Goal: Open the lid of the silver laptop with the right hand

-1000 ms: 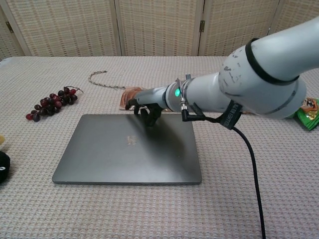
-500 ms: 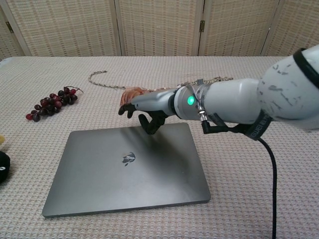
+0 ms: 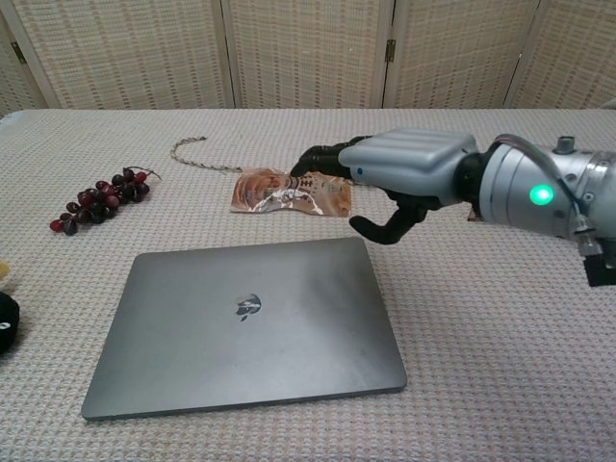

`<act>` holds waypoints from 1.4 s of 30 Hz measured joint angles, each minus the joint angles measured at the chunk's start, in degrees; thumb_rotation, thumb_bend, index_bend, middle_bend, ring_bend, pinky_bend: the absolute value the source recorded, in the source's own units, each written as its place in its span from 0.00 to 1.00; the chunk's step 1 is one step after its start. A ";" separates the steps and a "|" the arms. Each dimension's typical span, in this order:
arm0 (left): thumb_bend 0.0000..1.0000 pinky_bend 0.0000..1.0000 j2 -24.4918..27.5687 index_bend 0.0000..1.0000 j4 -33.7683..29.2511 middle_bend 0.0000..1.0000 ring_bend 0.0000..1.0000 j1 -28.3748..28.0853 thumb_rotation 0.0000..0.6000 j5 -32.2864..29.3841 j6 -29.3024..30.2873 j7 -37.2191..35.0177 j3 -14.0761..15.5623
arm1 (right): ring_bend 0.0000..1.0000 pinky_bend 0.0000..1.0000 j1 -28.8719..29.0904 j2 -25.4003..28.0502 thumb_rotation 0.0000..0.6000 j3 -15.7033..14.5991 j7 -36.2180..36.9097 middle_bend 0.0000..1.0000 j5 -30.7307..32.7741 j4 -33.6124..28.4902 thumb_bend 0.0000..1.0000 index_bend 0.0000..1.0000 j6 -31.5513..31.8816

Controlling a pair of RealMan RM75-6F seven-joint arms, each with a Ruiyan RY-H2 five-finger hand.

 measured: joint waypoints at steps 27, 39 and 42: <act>0.60 0.00 0.81 0.15 -3.31 0.13 0.12 1.09 1.00 0.56 1.69 3.22 0.46 | 0.00 0.00 -3.73 -15.98 1.00 -2.33 8.87 0.00 -26.78 13.57 0.29 0.00 -5.77; 0.60 0.00 0.61 0.15 -2.96 0.13 0.12 1.06 1.00 0.23 1.31 3.27 0.36 | 0.00 0.00 -2.89 -20.05 1.00 0.68 8.66 0.00 -26.56 16.80 0.27 0.00 -9.99; 0.60 0.00 0.58 0.15 -2.75 0.13 0.12 1.10 1.00 0.16 1.27 3.12 0.37 | 0.00 0.00 -2.73 -20.57 1.00 1.41 8.13 0.00 -26.44 17.28 0.27 0.00 -10.48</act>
